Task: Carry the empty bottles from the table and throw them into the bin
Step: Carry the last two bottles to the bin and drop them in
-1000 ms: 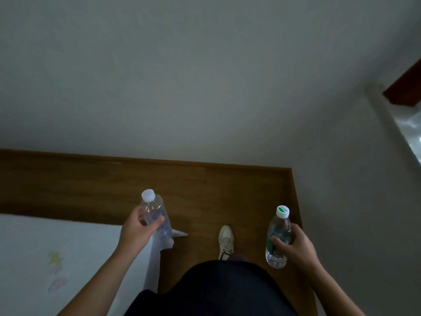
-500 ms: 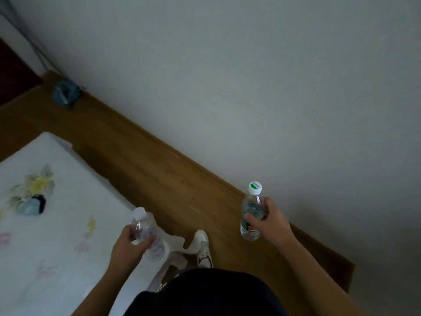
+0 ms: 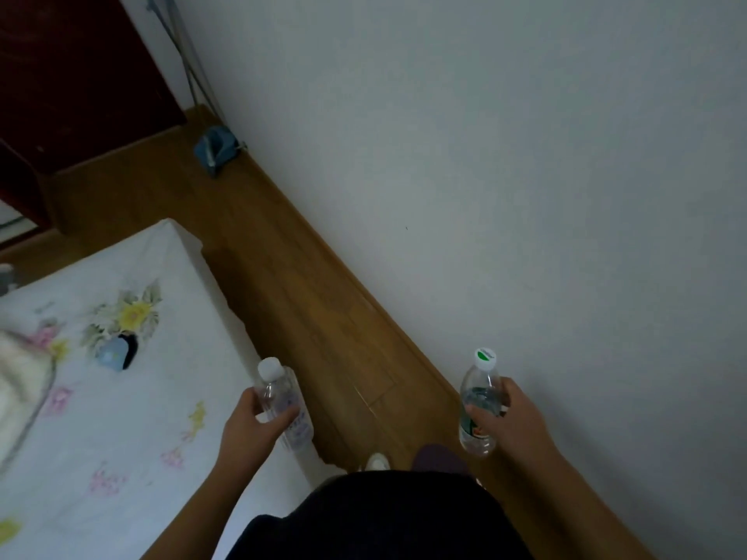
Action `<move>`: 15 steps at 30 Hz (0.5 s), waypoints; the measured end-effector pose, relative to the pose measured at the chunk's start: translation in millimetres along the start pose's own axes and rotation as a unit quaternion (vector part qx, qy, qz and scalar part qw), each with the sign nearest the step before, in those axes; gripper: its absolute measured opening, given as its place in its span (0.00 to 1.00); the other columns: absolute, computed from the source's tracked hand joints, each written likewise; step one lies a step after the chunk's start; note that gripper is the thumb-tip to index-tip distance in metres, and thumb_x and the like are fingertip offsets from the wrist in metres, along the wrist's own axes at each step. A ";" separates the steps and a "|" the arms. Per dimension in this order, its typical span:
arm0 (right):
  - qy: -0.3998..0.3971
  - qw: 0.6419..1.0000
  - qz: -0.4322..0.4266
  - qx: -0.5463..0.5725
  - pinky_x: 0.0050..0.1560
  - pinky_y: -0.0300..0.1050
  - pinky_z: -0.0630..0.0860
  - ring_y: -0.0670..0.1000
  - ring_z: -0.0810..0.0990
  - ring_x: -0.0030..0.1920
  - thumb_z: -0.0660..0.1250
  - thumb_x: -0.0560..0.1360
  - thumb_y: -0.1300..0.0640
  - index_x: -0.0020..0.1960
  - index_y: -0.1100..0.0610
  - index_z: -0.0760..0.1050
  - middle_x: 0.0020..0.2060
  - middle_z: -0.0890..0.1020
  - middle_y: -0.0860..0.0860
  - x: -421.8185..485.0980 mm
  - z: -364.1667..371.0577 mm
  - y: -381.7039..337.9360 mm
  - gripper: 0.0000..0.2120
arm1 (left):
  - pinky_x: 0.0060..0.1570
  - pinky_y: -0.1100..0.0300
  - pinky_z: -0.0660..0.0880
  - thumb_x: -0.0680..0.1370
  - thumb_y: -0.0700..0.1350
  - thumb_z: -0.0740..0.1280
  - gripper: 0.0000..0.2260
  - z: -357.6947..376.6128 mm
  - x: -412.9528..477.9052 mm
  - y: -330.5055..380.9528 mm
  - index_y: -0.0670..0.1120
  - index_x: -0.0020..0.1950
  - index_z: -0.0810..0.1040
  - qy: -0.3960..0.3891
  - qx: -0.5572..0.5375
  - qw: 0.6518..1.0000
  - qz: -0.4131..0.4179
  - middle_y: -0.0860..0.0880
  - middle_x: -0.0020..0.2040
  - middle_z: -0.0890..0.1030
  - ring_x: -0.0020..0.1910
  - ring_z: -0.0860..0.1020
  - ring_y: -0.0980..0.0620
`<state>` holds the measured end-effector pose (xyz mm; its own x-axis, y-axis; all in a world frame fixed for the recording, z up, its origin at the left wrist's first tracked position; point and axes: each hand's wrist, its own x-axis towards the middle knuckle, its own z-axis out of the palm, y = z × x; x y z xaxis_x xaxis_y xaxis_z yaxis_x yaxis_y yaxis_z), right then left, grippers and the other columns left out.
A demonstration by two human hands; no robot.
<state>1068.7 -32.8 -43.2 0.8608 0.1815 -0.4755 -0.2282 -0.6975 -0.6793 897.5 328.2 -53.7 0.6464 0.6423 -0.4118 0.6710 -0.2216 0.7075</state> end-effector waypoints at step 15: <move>-0.074 0.997 0.011 -0.023 0.48 0.41 0.74 0.51 0.78 0.50 0.79 0.69 0.56 0.65 0.57 0.73 0.55 0.80 0.53 210.4 -16.0 -86.1 0.28 | 0.55 0.52 0.76 0.72 0.52 0.77 0.27 -4.4 151.8 86.3 0.46 0.67 0.73 0.075 0.008 0.996 -0.055 0.50 0.58 0.79 0.55 0.79 0.48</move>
<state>1276.7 54.3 -75.9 0.7781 0.2635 -0.5701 -0.2232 -0.7325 -0.6432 1051.9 409.7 -52.7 0.5071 0.7660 -0.3951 0.7416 -0.1543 0.6528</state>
